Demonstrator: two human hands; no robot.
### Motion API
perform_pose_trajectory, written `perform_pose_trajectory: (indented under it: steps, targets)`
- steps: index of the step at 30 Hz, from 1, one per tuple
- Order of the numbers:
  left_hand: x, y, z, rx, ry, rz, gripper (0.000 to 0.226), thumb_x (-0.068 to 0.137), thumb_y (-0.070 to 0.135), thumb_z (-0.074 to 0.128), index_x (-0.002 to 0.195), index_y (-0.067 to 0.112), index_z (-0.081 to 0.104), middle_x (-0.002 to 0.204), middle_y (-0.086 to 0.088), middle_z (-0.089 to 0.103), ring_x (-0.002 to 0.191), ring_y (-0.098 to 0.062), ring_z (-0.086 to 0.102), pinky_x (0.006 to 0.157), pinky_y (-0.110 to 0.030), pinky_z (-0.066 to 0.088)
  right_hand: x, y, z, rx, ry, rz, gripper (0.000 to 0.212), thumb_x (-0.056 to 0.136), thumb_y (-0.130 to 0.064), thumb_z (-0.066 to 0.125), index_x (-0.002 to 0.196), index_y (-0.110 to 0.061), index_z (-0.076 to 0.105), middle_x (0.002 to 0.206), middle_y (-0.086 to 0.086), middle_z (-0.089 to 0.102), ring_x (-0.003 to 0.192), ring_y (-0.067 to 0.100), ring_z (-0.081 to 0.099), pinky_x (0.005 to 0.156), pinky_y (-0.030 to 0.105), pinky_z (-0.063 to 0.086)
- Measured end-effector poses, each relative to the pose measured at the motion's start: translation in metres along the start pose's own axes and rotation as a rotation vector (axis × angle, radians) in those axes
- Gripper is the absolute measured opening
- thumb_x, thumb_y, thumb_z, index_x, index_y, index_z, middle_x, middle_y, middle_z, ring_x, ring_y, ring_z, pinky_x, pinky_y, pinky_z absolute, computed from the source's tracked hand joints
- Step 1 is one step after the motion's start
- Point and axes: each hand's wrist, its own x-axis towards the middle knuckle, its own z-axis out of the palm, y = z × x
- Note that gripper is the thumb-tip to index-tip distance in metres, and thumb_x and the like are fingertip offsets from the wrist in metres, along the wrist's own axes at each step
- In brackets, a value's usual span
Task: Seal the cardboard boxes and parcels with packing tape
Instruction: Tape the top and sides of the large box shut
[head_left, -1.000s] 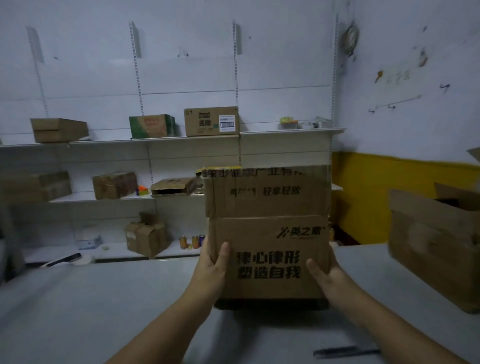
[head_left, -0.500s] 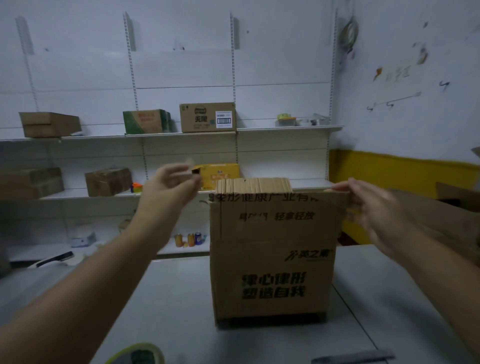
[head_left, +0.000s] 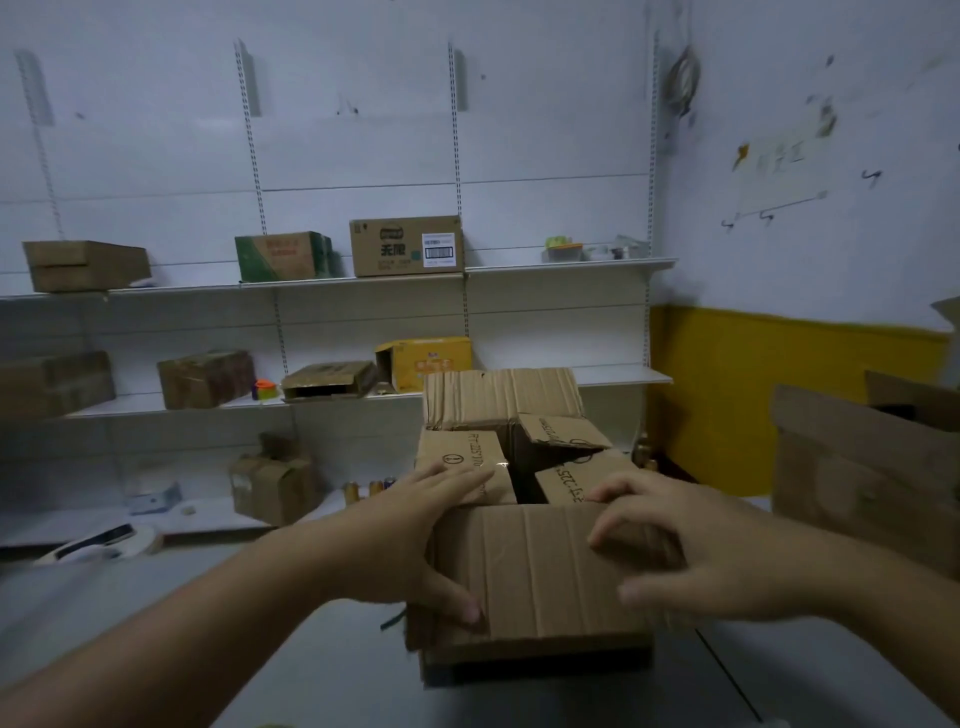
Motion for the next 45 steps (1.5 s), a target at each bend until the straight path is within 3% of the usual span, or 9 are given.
perform_pose_trajectory:
  steps: [3, 5, 10, 15, 21, 28, 34, 38, 45]
  targets:
    - [0.006, 0.001, -0.008, 0.091, -0.040, 0.006, 0.101, 0.068, 0.055, 0.075, 0.145, 0.048, 0.010, 0.150, 0.013, 0.018, 0.134, -0.016, 0.025, 0.111, -0.043, 0.029, 0.027, -0.004, -0.012, 0.244, 0.281, 0.076, 0.014, 0.090, -0.041, 0.059, 0.103, -0.037, 0.061, 0.109, -0.015, 0.062, 0.099, -0.001, 0.057, 0.091, 0.029, 0.052]
    - [0.010, 0.003, -0.017, 0.104, -0.059, 0.006, 0.095, 0.068, 0.063, 0.070, 0.145, 0.046, 0.017, 0.144, 0.010, 0.027, 0.127, -0.015, 0.033, 0.108, -0.040, 0.034, 0.050, 0.000, -0.020, 0.198, 0.373, 0.135, 0.034, 0.089, -0.040, 0.061, 0.123, -0.032, 0.056, 0.128, -0.008, 0.057, 0.110, 0.007, 0.055, 0.096, 0.034, 0.049]
    - [0.018, 0.004, -0.012, -0.202, 0.089, -0.039, 0.076, 0.075, 0.070, 0.049, 0.143, 0.043, 0.027, 0.147, 0.010, 0.025, 0.130, -0.015, 0.029, 0.109, -0.042, 0.031, 0.082, 0.012, -0.013, -0.037, -0.085, 0.262, 0.068, 0.095, -0.055, 0.042, 0.153, -0.031, 0.015, 0.161, -0.005, 0.003, 0.148, 0.020, 0.001, 0.117, 0.044, 0.008]
    - [0.020, -0.006, 0.014, -0.366, 0.307, 0.012, 0.058, 0.086, 0.057, 0.051, 0.139, 0.045, 0.032, 0.145, 0.013, 0.031, 0.129, -0.010, 0.034, 0.107, -0.039, 0.035, 0.075, 0.016, -0.009, 0.095, 0.045, 0.227, 0.060, 0.098, -0.051, 0.039, 0.151, -0.028, 0.024, 0.160, -0.005, 0.012, 0.147, 0.016, 0.007, 0.115, 0.036, 0.011]
    - [0.014, -0.001, 0.011, -0.228, 0.250, -0.029, 0.054, 0.091, 0.055, 0.044, 0.142, 0.043, 0.030, 0.149, 0.010, 0.025, 0.130, -0.014, 0.031, 0.105, -0.035, 0.033, 0.081, 0.015, -0.009, -0.075, -0.086, 0.291, 0.069, 0.095, -0.059, 0.037, 0.153, -0.027, 0.016, 0.162, -0.004, 0.000, 0.147, 0.020, -0.008, 0.117, 0.045, 0.001]
    - [0.014, 0.002, 0.011, -0.459, 0.340, -0.073, 0.077, 0.084, 0.053, 0.059, 0.146, 0.043, 0.014, 0.153, 0.006, 0.019, 0.136, -0.025, 0.027, 0.110, -0.051, 0.031, 0.066, 0.012, -0.005, 0.194, 0.168, 0.327, 0.061, 0.097, -0.049, 0.044, 0.150, -0.025, 0.027, 0.158, 0.002, 0.021, 0.143, 0.023, 0.023, 0.112, 0.035, 0.022]
    - [0.015, 0.000, 0.027, -1.005, 0.295, -0.301, 0.107, 0.065, 0.058, 0.067, 0.148, 0.032, 0.004, 0.119, -0.011, 0.050, 0.100, -0.028, 0.059, 0.089, -0.044, 0.050, 0.065, 0.020, 0.003, 0.279, 0.271, 0.406, 0.060, 0.093, -0.042, 0.055, 0.146, -0.022, 0.037, 0.152, 0.004, 0.036, 0.136, 0.023, 0.036, 0.104, 0.033, 0.031]
    - [0.017, -0.002, 0.035, -0.997, 0.335, -0.349, 0.118, 0.050, 0.068, 0.064, 0.147, 0.027, 0.011, 0.121, -0.012, 0.051, 0.102, -0.028, 0.059, 0.089, -0.045, 0.050, 0.062, 0.025, 0.011, 0.529, 0.467, 0.437, 0.045, 0.095, -0.022, 0.046, 0.140, -0.019, 0.045, 0.125, 0.000, 0.056, 0.097, 0.013, 0.053, 0.077, 0.028, 0.043]
    - [0.032, 0.002, 0.036, -1.020, 0.357, -0.370, 0.087, 0.068, 0.073, 0.055, 0.134, 0.018, 0.040, 0.110, -0.014, 0.060, 0.094, -0.029, 0.063, 0.070, -0.040, 0.053, 0.025, 0.040, 0.028, 1.266, 0.438, 0.583, 0.036, 0.094, -0.040, 0.050, 0.113, -0.011, 0.061, 0.080, 0.008, 0.066, 0.076, 0.024, 0.062, 0.068, 0.034, 0.049]
